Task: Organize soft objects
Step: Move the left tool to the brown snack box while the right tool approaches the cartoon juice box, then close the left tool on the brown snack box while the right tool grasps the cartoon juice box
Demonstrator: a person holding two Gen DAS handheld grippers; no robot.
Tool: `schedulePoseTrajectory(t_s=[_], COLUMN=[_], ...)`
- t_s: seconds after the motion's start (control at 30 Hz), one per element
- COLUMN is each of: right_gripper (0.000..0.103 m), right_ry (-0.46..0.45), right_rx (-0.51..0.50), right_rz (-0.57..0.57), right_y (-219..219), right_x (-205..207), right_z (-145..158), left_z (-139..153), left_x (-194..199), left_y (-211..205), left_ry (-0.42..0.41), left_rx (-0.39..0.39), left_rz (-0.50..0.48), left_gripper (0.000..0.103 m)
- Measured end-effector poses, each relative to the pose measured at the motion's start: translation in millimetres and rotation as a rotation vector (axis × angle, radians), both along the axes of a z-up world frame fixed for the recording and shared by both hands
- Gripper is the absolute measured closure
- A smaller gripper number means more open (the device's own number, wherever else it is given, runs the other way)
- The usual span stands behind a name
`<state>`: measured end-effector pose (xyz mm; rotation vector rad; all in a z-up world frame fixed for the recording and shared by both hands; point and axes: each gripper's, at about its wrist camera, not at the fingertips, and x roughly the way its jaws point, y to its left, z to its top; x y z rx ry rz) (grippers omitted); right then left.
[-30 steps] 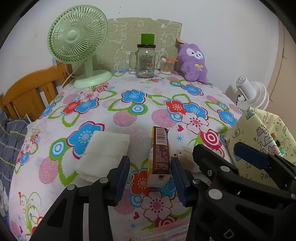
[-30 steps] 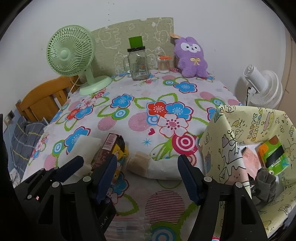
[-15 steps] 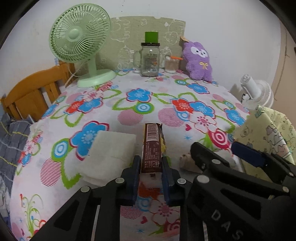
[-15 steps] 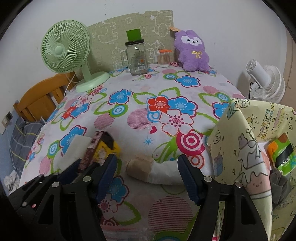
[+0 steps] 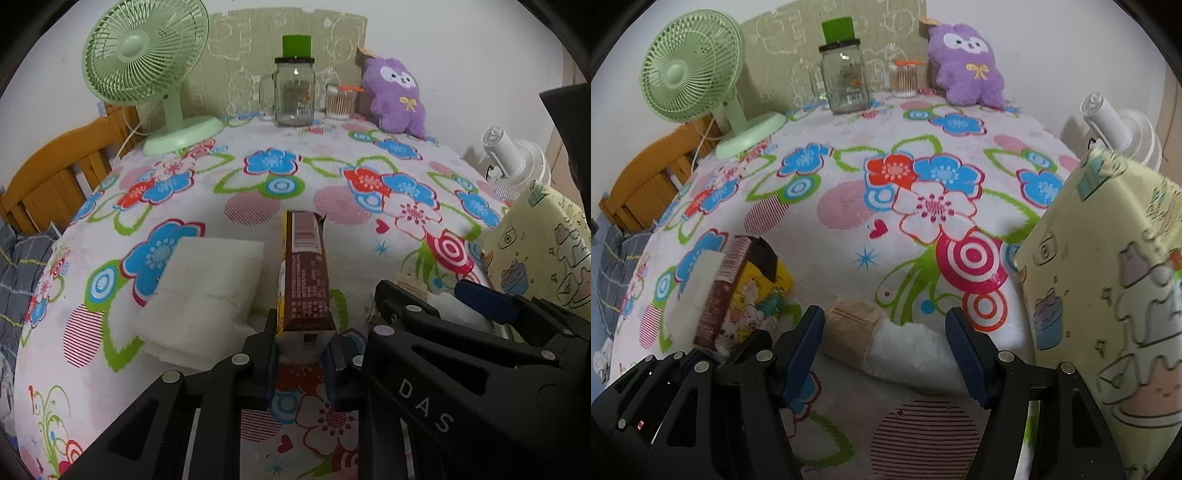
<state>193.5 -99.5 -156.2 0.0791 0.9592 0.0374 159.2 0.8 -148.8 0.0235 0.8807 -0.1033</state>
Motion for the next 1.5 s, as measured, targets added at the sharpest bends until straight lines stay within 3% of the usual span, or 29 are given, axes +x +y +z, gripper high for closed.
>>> schedulePoseTrajectory(t_s=[0.1, 0.47, 0.57, 1.5], right_gripper=[0.038, 0.092, 0.097, 0.098], right_ry=[-0.009, -0.020, -0.027, -0.154], right_rx=[-0.017, -0.013, -0.009, -0.003], right_rz=[0.006, 0.048, 0.052, 0.074], right_y=[2, 6, 6, 11], right_x=[-1, -4, -7, -44], right_z=[-1, 1, 3, 55], left_z=[-3, -2, 0, 47], left_x=[1, -3, -5, -39], left_y=[-4, -3, -2, 4], left_ry=[0.002, 0.013, 0.008, -0.107], left_rx=[0.010, -0.013, -0.015, -0.054], left_rz=[-0.005, -0.009, -0.008, 0.010], left_gripper=[0.085, 0.085, 0.085, 0.085])
